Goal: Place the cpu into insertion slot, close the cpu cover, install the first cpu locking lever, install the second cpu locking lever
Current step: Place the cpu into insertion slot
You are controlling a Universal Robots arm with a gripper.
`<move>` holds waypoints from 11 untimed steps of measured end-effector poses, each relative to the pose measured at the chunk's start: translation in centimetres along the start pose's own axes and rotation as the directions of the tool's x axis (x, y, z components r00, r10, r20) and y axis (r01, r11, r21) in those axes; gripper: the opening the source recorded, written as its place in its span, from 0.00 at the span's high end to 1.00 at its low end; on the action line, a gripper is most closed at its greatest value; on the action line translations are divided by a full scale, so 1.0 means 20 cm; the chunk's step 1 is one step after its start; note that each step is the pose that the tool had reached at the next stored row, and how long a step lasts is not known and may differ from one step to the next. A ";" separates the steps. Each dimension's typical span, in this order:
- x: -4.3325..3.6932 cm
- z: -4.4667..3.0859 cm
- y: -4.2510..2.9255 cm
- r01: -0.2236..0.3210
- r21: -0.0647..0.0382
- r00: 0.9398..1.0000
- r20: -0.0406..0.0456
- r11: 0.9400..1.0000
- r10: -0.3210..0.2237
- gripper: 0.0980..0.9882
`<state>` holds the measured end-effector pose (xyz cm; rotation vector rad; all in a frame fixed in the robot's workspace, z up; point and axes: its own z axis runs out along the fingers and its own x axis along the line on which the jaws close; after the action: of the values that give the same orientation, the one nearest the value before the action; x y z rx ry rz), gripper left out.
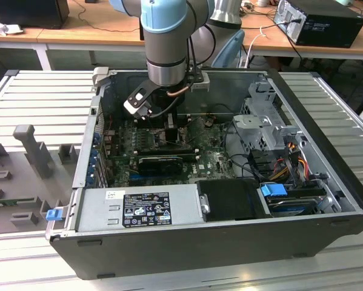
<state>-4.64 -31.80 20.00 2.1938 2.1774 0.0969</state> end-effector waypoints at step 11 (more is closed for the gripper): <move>0.000 -0.003 0.000 0.000 0.000 1.000 0.000 1.000 0.000 0.43</move>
<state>-4.64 -31.80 20.07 2.1938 2.1774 0.0970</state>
